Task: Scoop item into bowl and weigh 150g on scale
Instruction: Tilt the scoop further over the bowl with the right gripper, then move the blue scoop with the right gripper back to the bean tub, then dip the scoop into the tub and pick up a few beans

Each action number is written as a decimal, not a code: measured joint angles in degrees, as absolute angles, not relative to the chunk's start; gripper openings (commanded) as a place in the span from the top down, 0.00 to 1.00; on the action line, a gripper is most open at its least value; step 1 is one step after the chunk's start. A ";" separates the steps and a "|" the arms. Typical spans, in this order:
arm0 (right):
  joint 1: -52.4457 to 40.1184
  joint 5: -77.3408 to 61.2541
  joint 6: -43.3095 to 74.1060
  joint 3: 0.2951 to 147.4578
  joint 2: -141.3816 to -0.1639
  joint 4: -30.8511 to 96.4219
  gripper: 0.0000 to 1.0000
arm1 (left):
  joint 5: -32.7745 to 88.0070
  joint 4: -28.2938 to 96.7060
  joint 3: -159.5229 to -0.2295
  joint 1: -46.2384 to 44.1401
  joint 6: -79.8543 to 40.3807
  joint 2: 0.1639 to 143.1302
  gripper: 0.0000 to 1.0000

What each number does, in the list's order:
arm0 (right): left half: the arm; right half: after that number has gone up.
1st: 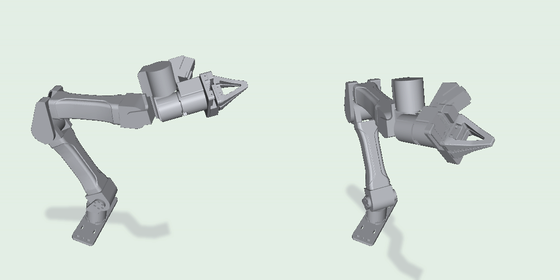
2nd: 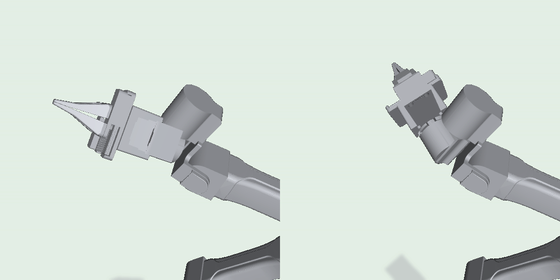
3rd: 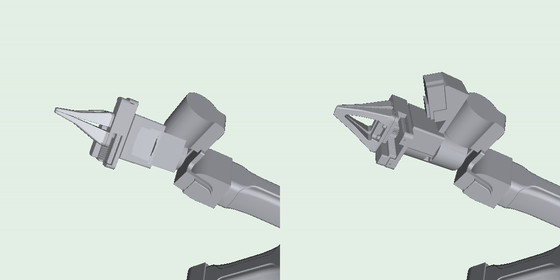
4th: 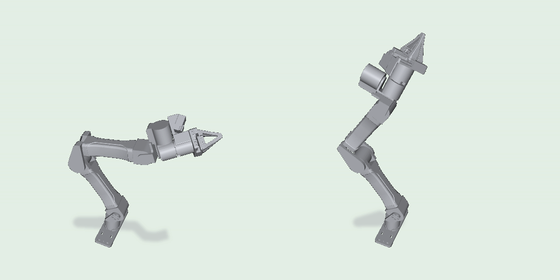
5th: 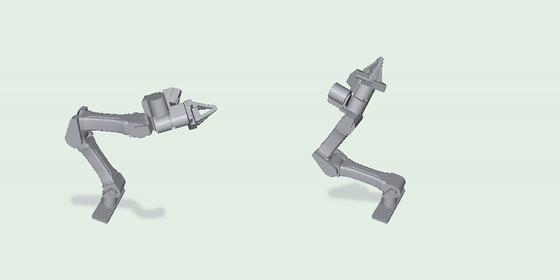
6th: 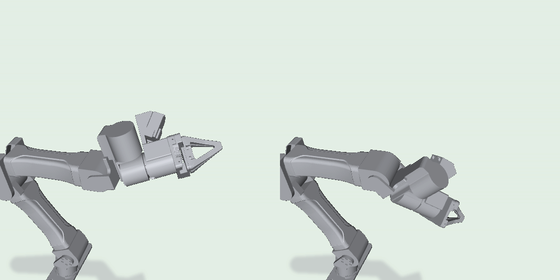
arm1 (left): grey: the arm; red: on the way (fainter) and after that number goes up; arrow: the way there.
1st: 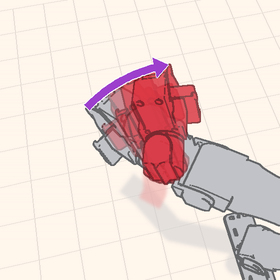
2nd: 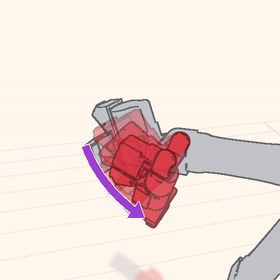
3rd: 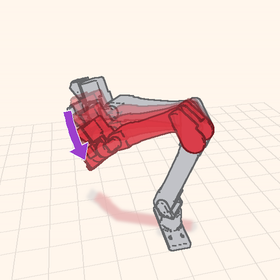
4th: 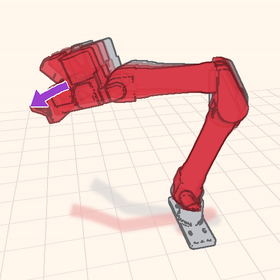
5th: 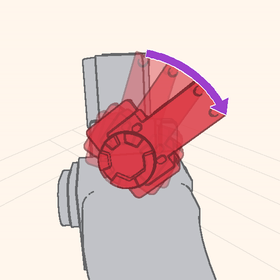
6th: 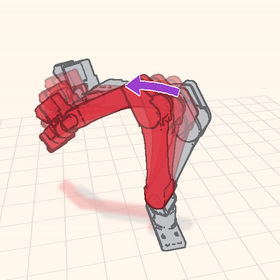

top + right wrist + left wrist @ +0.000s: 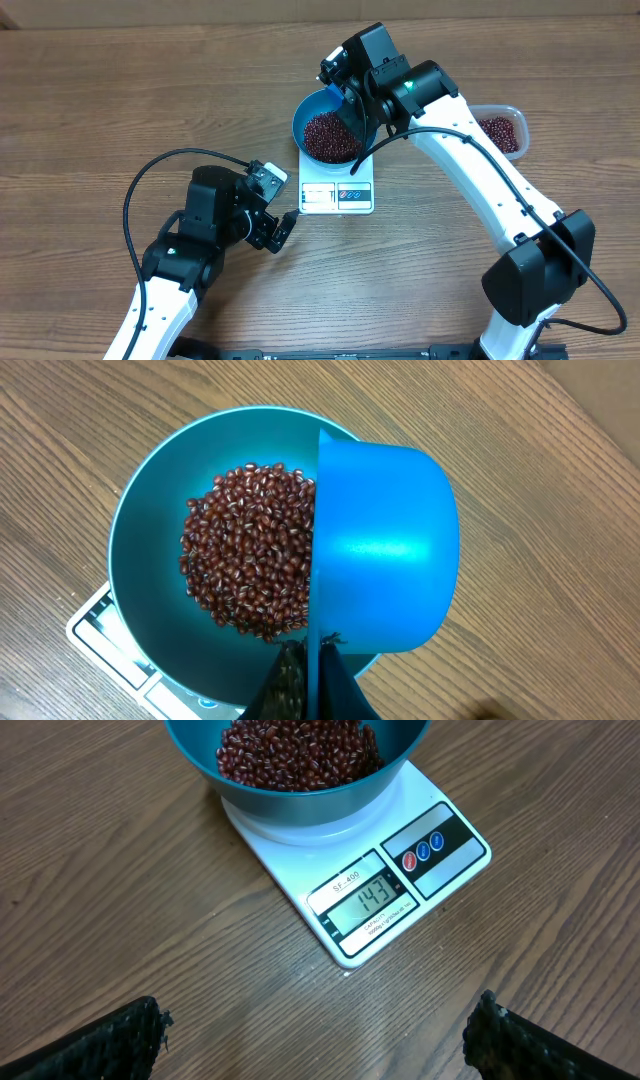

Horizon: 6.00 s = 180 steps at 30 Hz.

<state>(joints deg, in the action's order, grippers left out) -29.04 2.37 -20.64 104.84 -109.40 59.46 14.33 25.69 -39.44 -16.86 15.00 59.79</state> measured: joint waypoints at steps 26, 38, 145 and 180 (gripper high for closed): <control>-29.04 2.46 -20.67 104.84 -109.40 59.44 0.96 | 14.33 25.69 -39.44 -16.86 15.00 59.79 0.00; -29.04 3.36 -20.29 104.84 -109.34 58.67 0.96 | 14.33 25.69 -39.44 -16.86 15.00 59.79 0.01; -1.13 0.16 -6.20 88.79 -106.74 60.95 0.96 | 14.33 25.71 -39.44 -16.86 15.00 59.79 0.01; 14.98 -23.55 -8.43 94.83 -107.04 67.24 0.96 | 14.33 25.71 -39.44 -16.86 15.00 59.79 0.00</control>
